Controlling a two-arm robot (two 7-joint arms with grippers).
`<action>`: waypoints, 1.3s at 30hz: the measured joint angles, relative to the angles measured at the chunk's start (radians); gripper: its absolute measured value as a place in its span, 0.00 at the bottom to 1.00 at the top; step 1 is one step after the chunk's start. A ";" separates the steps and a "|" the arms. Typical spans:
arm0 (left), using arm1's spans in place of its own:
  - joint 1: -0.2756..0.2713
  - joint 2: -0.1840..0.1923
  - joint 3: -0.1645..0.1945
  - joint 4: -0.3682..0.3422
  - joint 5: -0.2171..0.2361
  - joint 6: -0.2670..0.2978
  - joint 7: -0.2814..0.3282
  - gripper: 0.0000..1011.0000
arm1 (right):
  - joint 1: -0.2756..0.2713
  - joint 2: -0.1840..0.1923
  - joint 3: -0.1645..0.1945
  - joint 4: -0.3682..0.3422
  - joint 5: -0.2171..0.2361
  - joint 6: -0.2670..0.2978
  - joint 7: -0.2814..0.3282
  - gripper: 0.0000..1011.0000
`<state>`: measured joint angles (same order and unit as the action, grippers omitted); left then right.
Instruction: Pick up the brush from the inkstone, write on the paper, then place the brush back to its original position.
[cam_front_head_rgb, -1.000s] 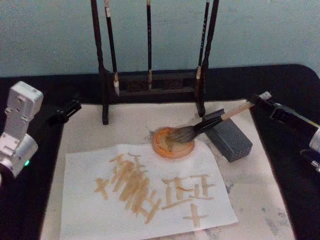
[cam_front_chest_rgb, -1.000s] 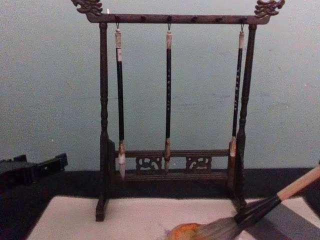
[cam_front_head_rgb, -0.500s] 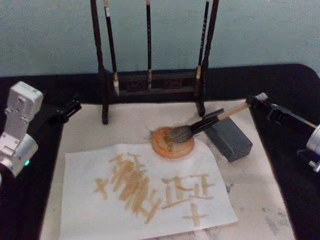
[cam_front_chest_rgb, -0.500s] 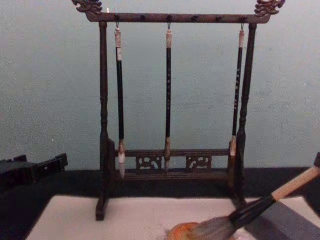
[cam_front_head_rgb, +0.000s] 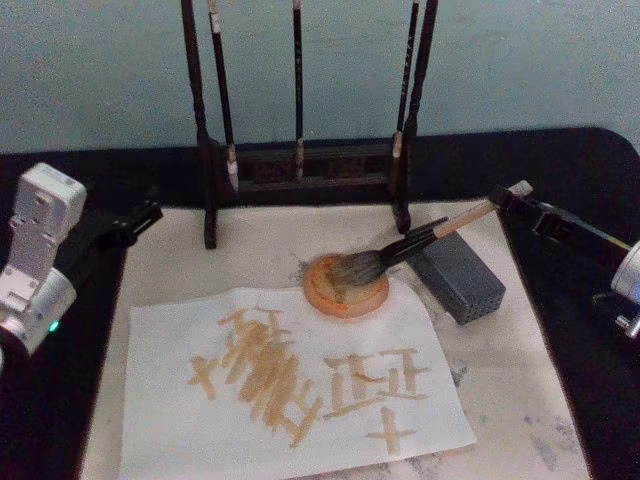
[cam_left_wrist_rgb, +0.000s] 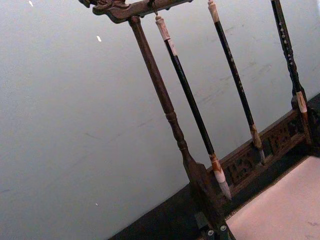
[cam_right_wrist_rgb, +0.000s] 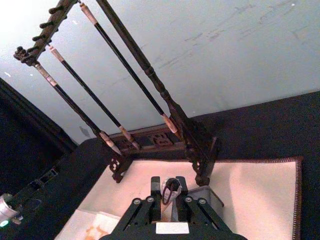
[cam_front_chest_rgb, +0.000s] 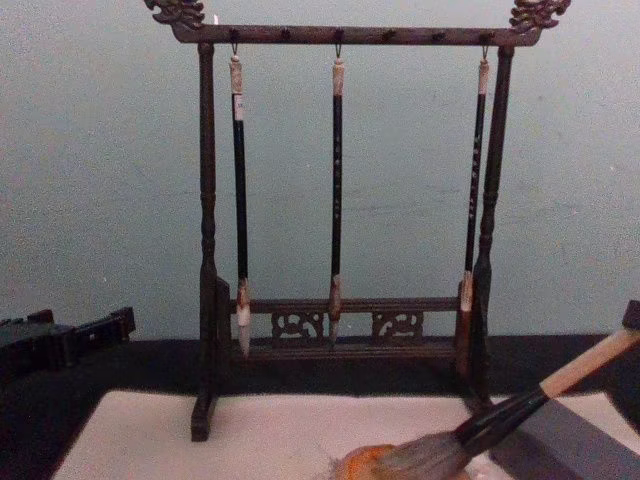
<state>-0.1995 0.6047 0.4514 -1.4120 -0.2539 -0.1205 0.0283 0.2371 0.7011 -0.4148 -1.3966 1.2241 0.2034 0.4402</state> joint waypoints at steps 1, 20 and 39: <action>0.000 0.000 0.000 0.000 0.000 0.000 0.000 0.99 | 0.000 0.000 0.000 0.000 0.000 0.000 0.000 0.17; 0.000 0.000 0.000 0.000 0.000 0.000 0.000 0.99 | -0.004 0.000 0.002 -0.003 0.000 0.000 0.001 0.46; 0.000 0.000 0.000 0.000 0.000 0.000 0.000 0.99 | -0.008 0.018 0.002 -0.017 0.000 0.002 -0.013 1.00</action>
<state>-0.1995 0.6047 0.4514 -1.4120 -0.2539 -0.1205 0.0283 0.2295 0.7188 -0.4127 -1.4133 1.2245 0.2054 0.4269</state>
